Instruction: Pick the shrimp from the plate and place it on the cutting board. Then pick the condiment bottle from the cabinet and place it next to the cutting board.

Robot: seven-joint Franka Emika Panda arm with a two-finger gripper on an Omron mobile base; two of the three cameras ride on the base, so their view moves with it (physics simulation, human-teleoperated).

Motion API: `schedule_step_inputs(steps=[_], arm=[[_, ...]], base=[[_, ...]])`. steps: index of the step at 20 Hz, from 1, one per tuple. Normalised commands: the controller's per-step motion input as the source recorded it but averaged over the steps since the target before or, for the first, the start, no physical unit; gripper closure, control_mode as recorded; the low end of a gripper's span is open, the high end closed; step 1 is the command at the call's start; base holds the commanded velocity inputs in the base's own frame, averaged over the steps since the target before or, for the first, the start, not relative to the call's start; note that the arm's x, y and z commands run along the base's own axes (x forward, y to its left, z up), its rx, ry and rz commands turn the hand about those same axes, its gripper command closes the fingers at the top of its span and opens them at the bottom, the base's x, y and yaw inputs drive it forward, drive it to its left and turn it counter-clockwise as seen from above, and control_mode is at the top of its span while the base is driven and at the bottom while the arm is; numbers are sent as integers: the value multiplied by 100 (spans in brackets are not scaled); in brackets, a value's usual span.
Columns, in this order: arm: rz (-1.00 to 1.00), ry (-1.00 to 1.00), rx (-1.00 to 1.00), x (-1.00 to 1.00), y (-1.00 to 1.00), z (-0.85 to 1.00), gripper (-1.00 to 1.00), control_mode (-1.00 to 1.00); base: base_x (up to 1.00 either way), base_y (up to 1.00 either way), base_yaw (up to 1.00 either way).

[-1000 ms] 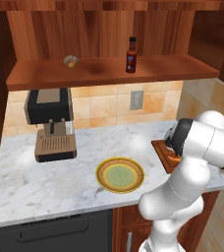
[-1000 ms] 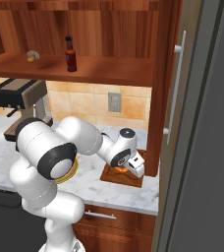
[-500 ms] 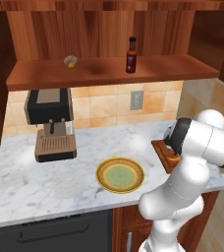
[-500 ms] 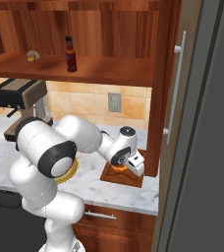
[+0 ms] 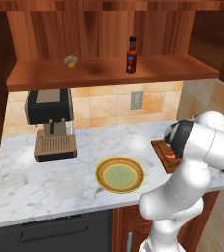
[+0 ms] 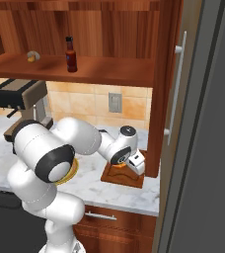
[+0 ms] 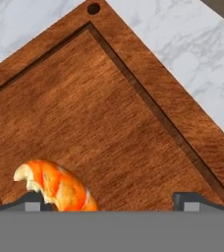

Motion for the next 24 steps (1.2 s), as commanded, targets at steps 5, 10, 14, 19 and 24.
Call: schedule_step_inputs(steps=[5,10,14,19,24], arm=[[0,-4,0,-9,0,3,-100,-100],[0,-1,0,-5,0,0,-100,-100],[0,-1,0,0,0,1,-100,-100],[0,-2,0,0,0,19,-100,-100],[3,-5,0,0,0,33,-100,-100]], base=[[0,0,0],[0,0,0],[0,0,0],[0,0,0],[0,0,0]])
